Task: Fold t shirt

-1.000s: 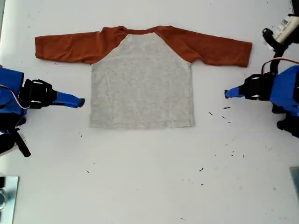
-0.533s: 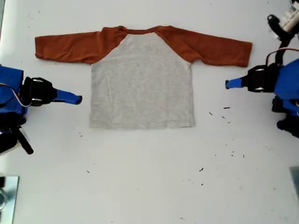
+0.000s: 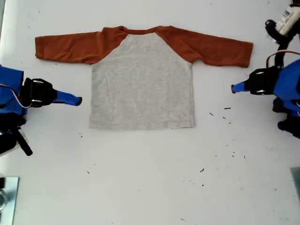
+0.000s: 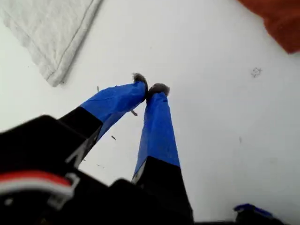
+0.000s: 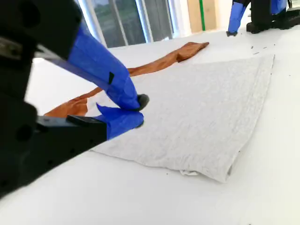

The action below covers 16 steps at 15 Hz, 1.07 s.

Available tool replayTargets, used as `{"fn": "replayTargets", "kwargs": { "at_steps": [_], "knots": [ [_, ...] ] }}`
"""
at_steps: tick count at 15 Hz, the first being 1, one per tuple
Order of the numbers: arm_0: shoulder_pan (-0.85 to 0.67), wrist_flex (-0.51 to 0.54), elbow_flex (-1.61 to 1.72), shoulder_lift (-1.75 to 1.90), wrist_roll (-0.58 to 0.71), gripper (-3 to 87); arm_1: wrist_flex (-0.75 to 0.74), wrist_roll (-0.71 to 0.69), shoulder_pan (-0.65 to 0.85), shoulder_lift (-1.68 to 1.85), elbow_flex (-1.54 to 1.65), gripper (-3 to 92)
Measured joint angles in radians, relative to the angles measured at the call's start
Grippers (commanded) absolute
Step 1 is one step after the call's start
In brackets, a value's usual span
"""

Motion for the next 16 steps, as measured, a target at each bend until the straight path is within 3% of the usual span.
{"fn": "replayTargets", "kwargs": {
  "at_steps": [3, 4, 7, 9, 13, 16],
  "knots": [
    [0.000, 0.000, 0.000, 0.000, 0.000, -0.3, 0.055, -0.249, 0.285, -0.495, -0.434, 3.5],
    [0.000, 0.000, 0.000, 0.000, 0.000, -0.3, 0.060, -0.345, 0.379, -0.638, -0.586, 6.8],
    [0.000, 0.000, 0.000, 0.000, 0.000, -0.3, 0.066, -0.565, 0.637, -0.894, -0.907, 28.6],
    [0.000, 0.000, 0.000, 0.000, 0.000, -0.3, 0.054, -0.626, 0.712, -0.969, -0.940, 28.6],
    [0.002, 0.000, 0.000, 0.000, 0.000, -0.3, -0.227, -0.713, 0.753, -0.973, -0.641, 25.2],
    [0.006, 0.000, 0.000, 0.000, 0.000, -0.3, -0.566, -0.772, 0.765, -1.037, -0.330, 11.0]
  ]
}}
